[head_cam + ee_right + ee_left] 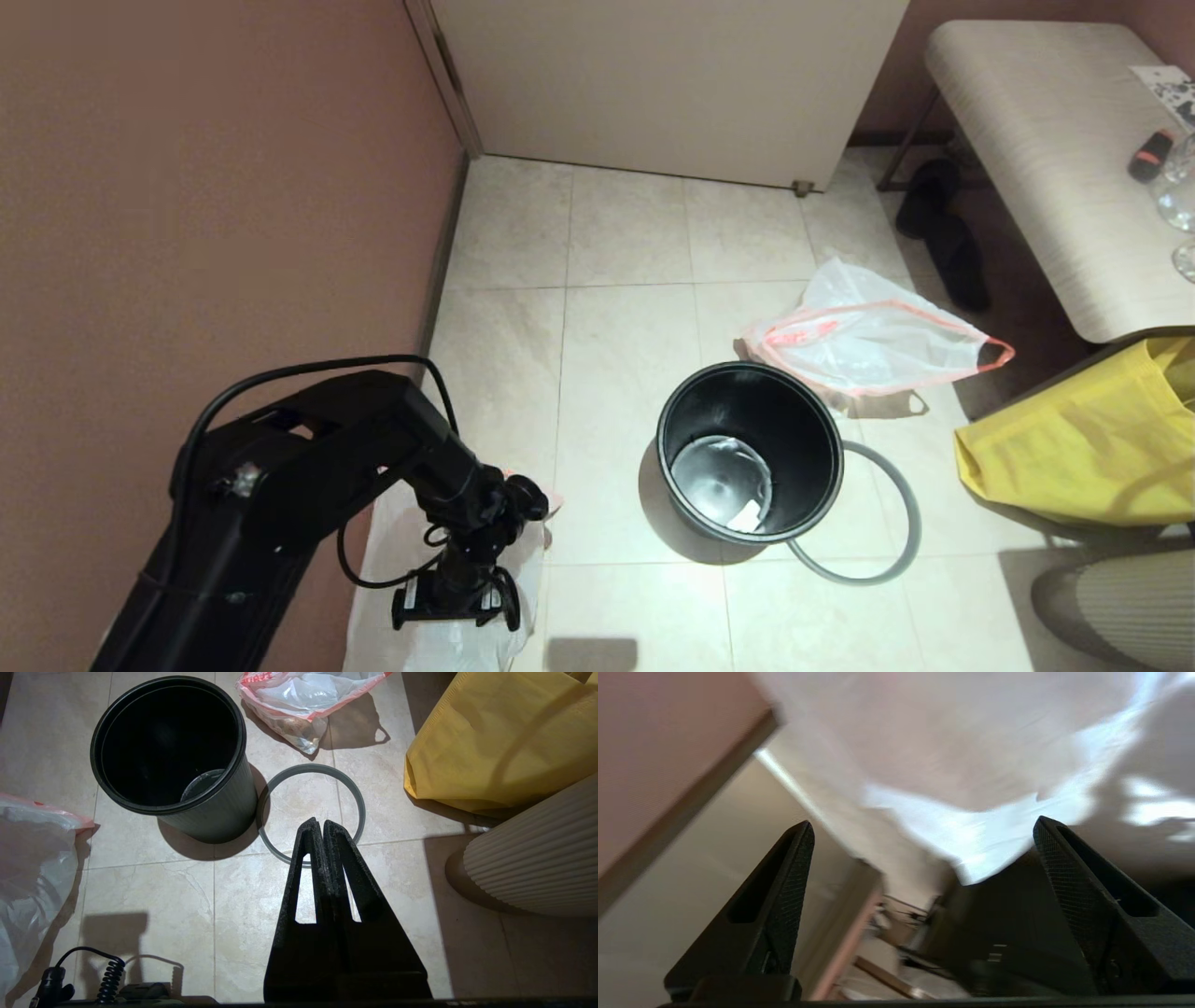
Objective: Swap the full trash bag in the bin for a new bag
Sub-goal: Pick up a new trash bag
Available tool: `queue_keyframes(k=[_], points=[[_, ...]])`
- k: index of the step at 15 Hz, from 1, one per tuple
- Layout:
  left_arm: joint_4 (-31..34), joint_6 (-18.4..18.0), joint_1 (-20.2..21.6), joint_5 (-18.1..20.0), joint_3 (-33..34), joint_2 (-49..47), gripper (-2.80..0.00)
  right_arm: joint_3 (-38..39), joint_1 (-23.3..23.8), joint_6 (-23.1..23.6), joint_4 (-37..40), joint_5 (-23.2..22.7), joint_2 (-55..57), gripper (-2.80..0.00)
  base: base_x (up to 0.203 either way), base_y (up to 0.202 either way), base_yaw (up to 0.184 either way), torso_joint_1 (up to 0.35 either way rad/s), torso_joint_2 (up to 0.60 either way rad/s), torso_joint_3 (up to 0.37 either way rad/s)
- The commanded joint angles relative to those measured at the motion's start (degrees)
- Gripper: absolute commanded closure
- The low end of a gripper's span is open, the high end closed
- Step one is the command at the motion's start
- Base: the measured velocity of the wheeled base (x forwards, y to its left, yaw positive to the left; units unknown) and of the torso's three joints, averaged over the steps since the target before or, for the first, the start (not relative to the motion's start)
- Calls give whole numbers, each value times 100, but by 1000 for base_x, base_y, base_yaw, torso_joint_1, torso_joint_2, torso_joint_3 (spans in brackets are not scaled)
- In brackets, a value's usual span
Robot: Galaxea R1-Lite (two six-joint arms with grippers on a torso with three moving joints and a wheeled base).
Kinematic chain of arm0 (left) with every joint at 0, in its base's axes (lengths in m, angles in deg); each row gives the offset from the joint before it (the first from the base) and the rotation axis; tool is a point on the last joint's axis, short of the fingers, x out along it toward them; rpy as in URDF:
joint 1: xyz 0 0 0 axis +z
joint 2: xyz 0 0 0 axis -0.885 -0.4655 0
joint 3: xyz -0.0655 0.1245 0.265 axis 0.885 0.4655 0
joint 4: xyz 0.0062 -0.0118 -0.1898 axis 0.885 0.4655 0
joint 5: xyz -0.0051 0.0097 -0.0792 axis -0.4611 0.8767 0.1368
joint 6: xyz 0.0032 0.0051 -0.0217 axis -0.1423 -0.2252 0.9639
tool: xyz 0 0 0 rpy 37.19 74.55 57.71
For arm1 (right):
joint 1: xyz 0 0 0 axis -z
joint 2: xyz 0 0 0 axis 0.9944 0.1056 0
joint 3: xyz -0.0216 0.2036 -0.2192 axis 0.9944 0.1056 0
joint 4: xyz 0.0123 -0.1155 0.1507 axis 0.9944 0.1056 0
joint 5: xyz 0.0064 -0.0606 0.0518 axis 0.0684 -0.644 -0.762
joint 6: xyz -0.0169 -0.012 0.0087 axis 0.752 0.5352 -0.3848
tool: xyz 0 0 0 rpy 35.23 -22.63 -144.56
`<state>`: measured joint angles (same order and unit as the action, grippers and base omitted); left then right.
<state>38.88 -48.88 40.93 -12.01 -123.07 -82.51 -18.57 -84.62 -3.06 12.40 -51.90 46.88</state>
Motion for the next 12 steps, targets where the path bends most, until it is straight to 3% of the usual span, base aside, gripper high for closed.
queue_keyframes(k=[1, 3, 7, 11, 12], points=[[42, 24, 50, 141, -394, -196, -280, 1, -2, -1, 2, 2, 7, 0, 0, 0, 0, 0, 0, 0], [353, 21, 149, 387, -931, -362, -280, 1, -2, -3, 2, 2, 7, 0, 0, 0, 0, 0, 0, 0], [2597, 134, 194, 528, -1902, -777, -280, 1, -2, -1, 2, 2, 7, 0, 0, 0, 0, 0, 0, 0], [3094, 169, 271, 560, -2675, -1131, -280, 1, -2, -6, 2, 2, 7, 0, 0, 0, 0, 0, 0, 0], [3282, 325, 285, 424, -2913, -1368, -280, 1, -2, -1, 2, 2, 7, 0, 0, 0, 0, 0, 0, 0]])
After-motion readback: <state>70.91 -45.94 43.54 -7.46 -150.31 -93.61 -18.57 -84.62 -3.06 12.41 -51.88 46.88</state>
